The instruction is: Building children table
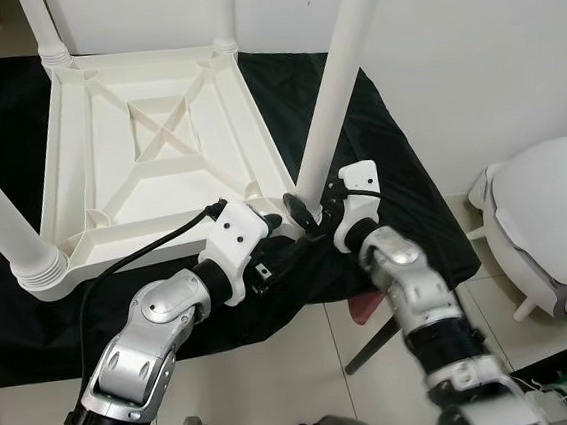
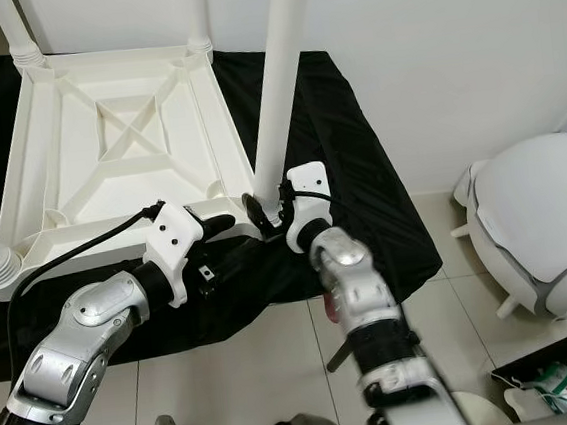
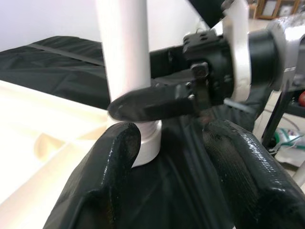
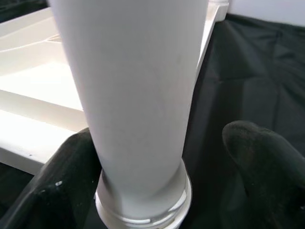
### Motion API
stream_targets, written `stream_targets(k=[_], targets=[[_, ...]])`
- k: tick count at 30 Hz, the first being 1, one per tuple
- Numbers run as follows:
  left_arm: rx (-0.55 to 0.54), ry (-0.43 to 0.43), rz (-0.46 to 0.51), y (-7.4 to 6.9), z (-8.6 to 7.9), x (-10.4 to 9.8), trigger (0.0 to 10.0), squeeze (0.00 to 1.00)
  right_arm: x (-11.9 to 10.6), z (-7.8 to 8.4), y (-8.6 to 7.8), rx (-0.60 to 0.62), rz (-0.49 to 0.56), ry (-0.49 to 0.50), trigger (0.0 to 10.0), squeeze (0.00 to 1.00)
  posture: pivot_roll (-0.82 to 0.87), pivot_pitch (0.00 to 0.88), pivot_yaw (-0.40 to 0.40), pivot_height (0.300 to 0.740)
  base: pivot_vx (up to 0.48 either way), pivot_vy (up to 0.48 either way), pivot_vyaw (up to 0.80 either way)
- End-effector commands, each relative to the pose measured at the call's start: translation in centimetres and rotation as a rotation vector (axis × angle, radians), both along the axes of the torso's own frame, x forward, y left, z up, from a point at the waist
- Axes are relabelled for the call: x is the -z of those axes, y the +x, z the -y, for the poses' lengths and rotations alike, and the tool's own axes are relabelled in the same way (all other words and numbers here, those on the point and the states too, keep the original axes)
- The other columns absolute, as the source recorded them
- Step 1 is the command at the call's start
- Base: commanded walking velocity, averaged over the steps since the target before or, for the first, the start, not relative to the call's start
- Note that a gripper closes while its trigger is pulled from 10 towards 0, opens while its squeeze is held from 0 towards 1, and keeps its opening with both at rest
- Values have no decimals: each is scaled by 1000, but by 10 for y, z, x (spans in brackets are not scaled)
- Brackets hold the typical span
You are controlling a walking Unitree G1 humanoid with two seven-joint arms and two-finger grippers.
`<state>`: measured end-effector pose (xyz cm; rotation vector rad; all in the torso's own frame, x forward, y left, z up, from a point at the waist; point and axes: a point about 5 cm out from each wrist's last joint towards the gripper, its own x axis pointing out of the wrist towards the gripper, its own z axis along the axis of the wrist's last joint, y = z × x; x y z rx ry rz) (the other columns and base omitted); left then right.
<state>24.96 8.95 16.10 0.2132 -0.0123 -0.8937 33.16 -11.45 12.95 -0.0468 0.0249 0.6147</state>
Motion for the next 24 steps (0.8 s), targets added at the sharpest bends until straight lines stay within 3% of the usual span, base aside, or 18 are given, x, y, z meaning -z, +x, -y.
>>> stream_targets(k=[1, 2, 13, 21, 22, 24], targets=[[14, 3, 1, -1, 1, -1, 10000, 0, 3, 7, 1, -45, -7, -9, 10000, 0, 40, 11, -96, 740, 0, 0, 0], [13, 4, 3, 0, 0, -2, 10000, 0, 4, 8, 3, -115, -11, -34, 10000, 0, 39, 10, -94, 740, 0, 0, 0], [10, 6, 6, 0, -1, -3, 10000, 0, 0, -4, 13, -320, -5, -76, 10000, 0, 57, 9, -93, 740, 0, 0, 0], [3, 4, 8, -1, -1, -3, 10000, 0, -2, -18, 21, -344, 22, -104, 10000, 0, 67, 8, -99, 740, 0, 0, 0], [0, 4, 9, -1, -1, -4, 10000, 0, 1, -19, 21, -338, 2, -112, 3804, 0, 71, 9, -103, 740, 0, 0, 0], [-2, 4, 10, -1, -1, -4, 10000, 0, 3, -20, 22, -335, -14, -118, 3804, 0, 71, 9, -103, 740, 0, 0, 0]])
